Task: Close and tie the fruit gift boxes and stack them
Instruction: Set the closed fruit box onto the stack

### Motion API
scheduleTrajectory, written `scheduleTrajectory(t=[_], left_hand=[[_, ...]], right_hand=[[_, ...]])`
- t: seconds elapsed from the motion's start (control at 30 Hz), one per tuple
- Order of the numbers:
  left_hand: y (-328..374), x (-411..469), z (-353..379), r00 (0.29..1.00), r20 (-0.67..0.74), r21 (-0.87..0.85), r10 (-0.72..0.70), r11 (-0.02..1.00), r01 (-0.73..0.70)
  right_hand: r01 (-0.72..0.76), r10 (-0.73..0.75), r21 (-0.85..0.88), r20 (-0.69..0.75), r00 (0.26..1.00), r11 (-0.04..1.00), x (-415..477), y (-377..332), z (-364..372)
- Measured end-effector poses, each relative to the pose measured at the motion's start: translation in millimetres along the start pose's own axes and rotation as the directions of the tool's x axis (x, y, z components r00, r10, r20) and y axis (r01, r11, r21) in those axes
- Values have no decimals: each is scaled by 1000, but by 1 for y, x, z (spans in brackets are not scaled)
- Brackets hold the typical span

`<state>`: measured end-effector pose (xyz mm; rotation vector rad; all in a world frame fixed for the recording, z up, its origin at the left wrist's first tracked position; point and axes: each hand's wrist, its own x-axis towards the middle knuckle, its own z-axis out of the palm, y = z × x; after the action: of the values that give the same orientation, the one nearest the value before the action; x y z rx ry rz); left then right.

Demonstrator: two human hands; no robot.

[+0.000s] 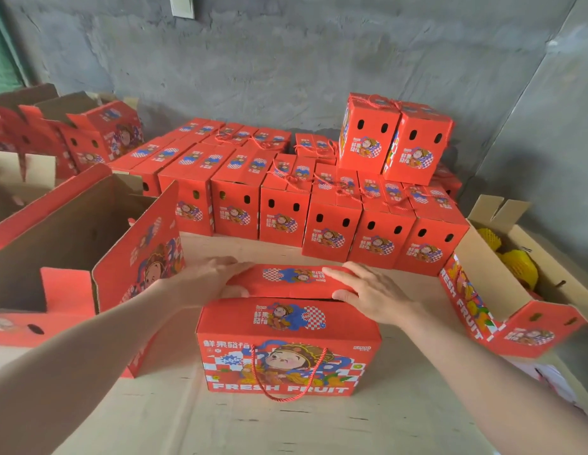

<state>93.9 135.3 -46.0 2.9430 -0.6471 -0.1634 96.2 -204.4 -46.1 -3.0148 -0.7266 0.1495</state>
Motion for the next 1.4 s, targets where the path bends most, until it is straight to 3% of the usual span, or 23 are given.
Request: scheduleTrajectory(t=[0.13, 0.33, 0.5, 0.63, 0.7, 0.8, 0.97, 1.07, 1.2, 1.27, 1.4], left_hand=[[4, 0, 8, 999, 42, 84, -28, 996, 24], [4, -3, 8, 991, 121, -44, -54, 997, 60], [7, -8, 8, 982, 184, -42, -34, 998, 42], [18, 0, 4, 950, 268, 179, -163, 977, 117], [39, 5, 14, 968, 185, 247, -172, 961, 124], [67, 8, 35, 996, 42, 131, -75, 989, 69], [62, 10, 39, 997, 63, 118, -41, 992, 34], [72, 8, 32, 992, 74, 128, -107, 987, 96], [112, -11, 41, 987, 21, 14, -161, 987, 161], [139, -25, 54, 991, -30, 3, -128, 992, 128], [155, -35, 68, 983, -131, 36, -131, 990, 137]], right_hand=[[12, -12, 27, 14, 1000, 1000, 0, 1, 6], [34, -38, 68, 59, 998, 997, -2, 4, 9], [111, -112, 17, 74, 991, 994, -3, 6, 9], [109, -101, -81, 89, 991, 991, -3, 1, 6], [112, -101, -93, 115, 988, 989, -6, -3, 10], [114, -105, -52, 155, 982, 992, -9, -7, 16], [91, -80, -50, 176, 981, 995, -6, -7, 15], [114, -112, -16, 117, 987, 993, -6, -7, 14], [98, -107, 78, 127, 986, 992, -4, 1, 9], [89, -97, 90, 79, 992, 992, -3, 2, 9], [22, 11, 181, -179, 984, 983, -2, -8, 15]])
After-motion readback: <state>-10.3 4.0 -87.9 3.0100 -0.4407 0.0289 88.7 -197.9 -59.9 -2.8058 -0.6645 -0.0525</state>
